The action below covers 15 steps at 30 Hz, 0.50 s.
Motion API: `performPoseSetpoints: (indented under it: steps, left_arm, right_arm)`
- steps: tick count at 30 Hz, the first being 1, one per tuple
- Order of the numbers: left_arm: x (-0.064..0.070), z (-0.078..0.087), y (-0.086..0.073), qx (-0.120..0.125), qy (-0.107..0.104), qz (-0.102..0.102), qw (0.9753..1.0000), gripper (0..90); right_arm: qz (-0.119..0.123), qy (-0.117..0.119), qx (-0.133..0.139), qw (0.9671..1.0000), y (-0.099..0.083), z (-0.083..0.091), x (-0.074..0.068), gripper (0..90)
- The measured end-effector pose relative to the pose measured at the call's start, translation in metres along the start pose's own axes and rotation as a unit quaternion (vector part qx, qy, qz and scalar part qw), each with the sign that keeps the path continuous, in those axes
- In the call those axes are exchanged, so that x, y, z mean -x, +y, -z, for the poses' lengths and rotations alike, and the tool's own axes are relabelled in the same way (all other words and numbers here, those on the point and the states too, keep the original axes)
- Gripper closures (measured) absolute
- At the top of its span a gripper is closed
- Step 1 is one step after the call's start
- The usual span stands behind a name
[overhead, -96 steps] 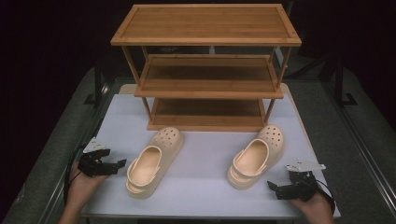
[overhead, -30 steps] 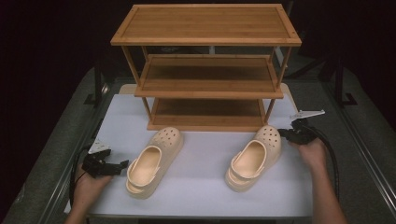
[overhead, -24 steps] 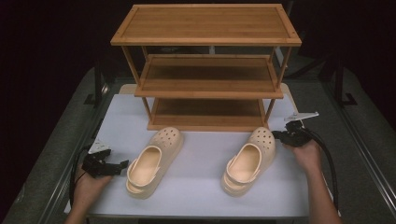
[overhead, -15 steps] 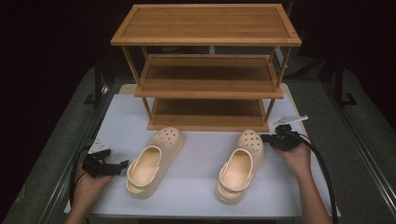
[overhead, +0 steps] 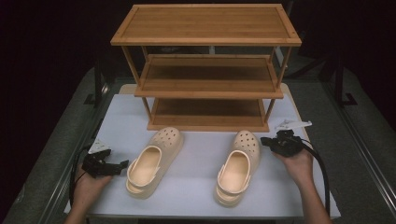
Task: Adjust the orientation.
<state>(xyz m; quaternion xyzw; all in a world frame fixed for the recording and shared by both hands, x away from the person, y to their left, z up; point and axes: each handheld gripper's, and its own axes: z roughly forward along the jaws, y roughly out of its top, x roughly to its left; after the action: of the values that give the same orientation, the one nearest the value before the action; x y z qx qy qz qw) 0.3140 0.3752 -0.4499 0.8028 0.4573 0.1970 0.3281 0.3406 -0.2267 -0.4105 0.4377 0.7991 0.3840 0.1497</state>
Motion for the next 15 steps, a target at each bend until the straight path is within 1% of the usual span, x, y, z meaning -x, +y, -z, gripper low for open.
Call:
performPoseSetpoints:
  steps: [1, 2, 4, 5, 6, 8, 9, 10, 11, 13, 15]
  left_arm:
    - [0.000, 0.000, 0.000, 0.000, 0.000, 0.000, 1.0000, 8.7]
    - [0.000, 0.000, 0.000, 0.000, 0.000, 0.000, 1.0000, 8.7]
    - [0.000, 0.000, 0.000, 0.000, 0.000, 0.000, 1.0000, 8.7]
    - [0.000, 0.000, 0.000, 0.000, 0.000, 0.000, 1.0000, 8.7]
    - [0.000, 0.000, 0.000, 0.000, 0.000, 0.000, 1.0000, 8.7]
    - [0.000, 0.000, 0.000, 0.000, 0.000, 0.000, 1.0000, 8.7]
    - [0.000, 0.000, 0.000, 0.000, 0.000, 0.000, 1.0000, 8.7]
    - [0.000, 0.000, 0.000, 0.001, 0.000, 0.000, 1.0000, 8.7]
    - [0.000, 0.000, 0.000, 0.000, 0.000, 0.000, 1.0000, 8.7]
    - [0.000, 0.000, 0.000, 0.000, 0.000, 0.000, 1.0000, 8.7]
    - [0.000, 0.000, 0.000, 0.000, 0.000, 0.000, 1.0000, 8.7]
  right_arm:
    - [0.000, 0.000, -0.001, 1.0000, -0.002, 0.004, -0.002, 85.8]
    - [0.004, 0.004, -0.002, 1.0000, -0.006, 0.012, -0.008, 82.6]
    - [0.007, 0.007, 0.006, 0.9999, -0.010, 0.020, -0.015, 79.9]
    - [0.004, 0.011, 0.008, 0.9999, -0.014, 0.025, -0.020, 77.6]
    - [0.005, 0.012, 0.006, 0.9999, -0.017, 0.028, -0.024, 75.3]
    - [0.009, 0.015, 0.006, 0.9998, -0.023, 0.033, -0.031, 72.3]
    - [0.005, 0.018, 0.007, 0.9998, -0.025, 0.035, -0.034, 71.0]
    - [0.003, 0.024, 0.003, 0.9997, -0.027, 0.038, -0.038, 68.9]
    - [0.005, 0.026, 0.007, 0.9996, -0.029, 0.040, -0.041, 67.8]
    - [-0.003, 0.043, 0.015, 0.9990, -0.032, 0.043, -0.047, 64.6]
    - [-0.001, 0.048, 0.018, 0.9987, -0.033, 0.045, -0.056, 61.3]
